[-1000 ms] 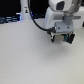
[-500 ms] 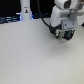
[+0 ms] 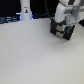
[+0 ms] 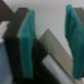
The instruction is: Open the kcup holder, insert the kcup into the holder, and close the kcup holder
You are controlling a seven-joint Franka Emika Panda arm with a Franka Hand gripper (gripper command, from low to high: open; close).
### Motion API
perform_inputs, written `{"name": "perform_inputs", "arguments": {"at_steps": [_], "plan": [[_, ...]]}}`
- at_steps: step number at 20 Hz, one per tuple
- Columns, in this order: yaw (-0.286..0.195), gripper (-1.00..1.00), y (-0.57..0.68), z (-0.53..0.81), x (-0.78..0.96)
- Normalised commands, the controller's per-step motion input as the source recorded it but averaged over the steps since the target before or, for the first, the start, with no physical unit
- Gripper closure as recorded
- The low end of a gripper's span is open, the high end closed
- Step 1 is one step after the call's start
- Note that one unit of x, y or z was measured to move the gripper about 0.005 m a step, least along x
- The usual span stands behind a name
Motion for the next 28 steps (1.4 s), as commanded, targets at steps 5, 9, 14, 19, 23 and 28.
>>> {"name": "perform_inputs", "arguments": {"at_steps": [5,9,14,19,23,28], "plan": [[0.001,-1.00,0.10,0.08,0.08],[-0.078,1.00,0.08,0.19,0.39],[-0.053,-1.00,0.12,0.12,0.19],[-0.061,-1.00,-0.04,0.11,0.26],[-0.056,-1.00,0.02,0.16,0.28],[0.014,-1.00,0.05,-0.02,-0.03]]}}
